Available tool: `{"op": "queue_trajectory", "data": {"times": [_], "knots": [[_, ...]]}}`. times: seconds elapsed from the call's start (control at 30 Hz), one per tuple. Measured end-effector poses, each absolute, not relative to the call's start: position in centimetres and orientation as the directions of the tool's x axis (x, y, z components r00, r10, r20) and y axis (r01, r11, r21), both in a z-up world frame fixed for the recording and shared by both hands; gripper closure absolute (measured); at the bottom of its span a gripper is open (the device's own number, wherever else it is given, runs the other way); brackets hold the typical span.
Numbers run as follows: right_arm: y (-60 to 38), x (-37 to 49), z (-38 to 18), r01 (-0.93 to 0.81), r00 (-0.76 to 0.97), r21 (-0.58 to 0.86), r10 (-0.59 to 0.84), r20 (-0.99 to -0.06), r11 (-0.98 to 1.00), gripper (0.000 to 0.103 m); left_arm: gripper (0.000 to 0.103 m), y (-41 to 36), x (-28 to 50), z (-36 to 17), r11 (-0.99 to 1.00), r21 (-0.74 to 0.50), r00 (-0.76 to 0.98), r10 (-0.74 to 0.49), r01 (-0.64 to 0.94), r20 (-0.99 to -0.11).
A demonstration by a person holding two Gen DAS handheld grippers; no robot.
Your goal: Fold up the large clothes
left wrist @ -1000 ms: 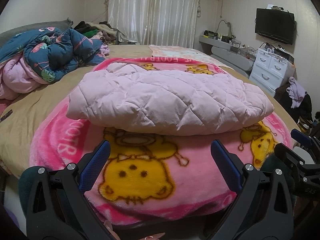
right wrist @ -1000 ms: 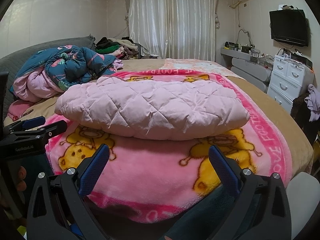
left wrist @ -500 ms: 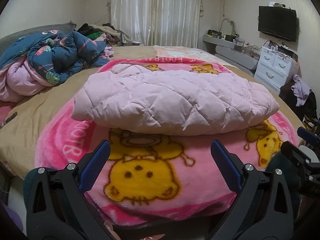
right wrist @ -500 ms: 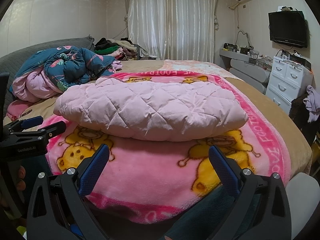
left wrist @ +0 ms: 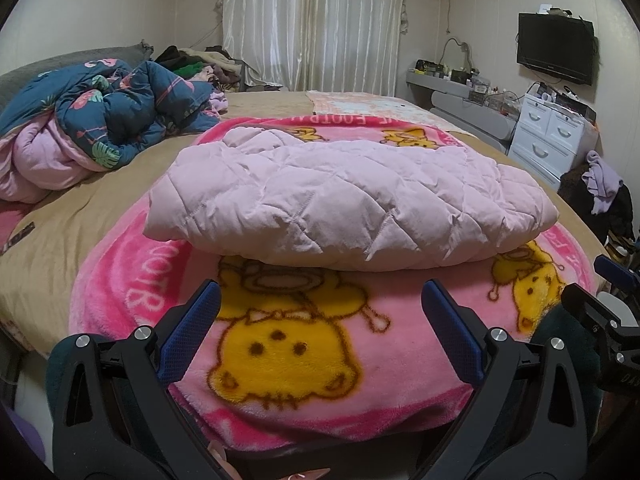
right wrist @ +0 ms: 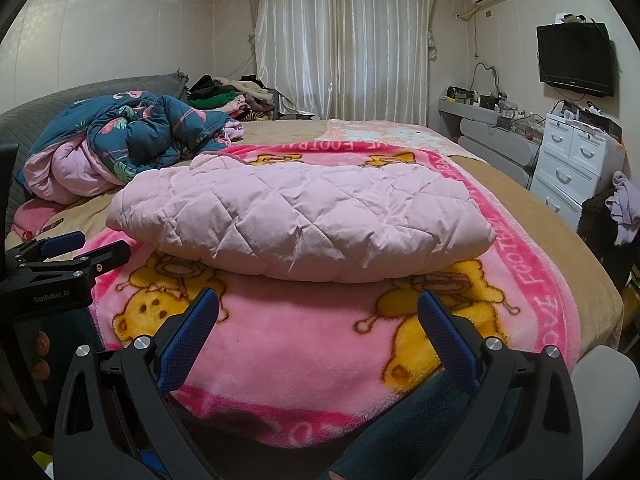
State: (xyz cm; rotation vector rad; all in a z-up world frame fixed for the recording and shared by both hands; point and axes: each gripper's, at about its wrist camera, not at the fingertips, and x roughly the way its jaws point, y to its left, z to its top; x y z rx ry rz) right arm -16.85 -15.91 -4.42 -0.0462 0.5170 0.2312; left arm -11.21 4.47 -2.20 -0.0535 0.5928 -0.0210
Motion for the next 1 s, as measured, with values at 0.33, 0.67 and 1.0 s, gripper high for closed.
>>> {"op": "queue_trajectory", "data": {"times": [0.33, 0.67, 1.0], "knots": [[-15.9, -16.9, -4.5, -0.230, 0.845, 0.013, 0.207, -0.493, 0.973, 0.004, 0.009, 4.5, -11.1, -2.2, 0.998, -0.058, 0.829, -0.038, 0.006, -0.558], [-15.9, -16.9, -4.6, -0.228, 0.845, 0.013, 0.204, -0.495, 0.974, 0.004, 0.009, 4.6, -11.3, -2.1, 0.994, -0.106, 0.835, -0.081, 0.027, -0.545], [-21.0, -16.2, -4.3, -0.077, 0.879, 0.041, 0.087, -0.468, 0.996, 0.004, 0.009, 7.8, -9.2, -1.9, 0.989, -0.142, 0.836, -0.035, -0.051, -0.547]]}}
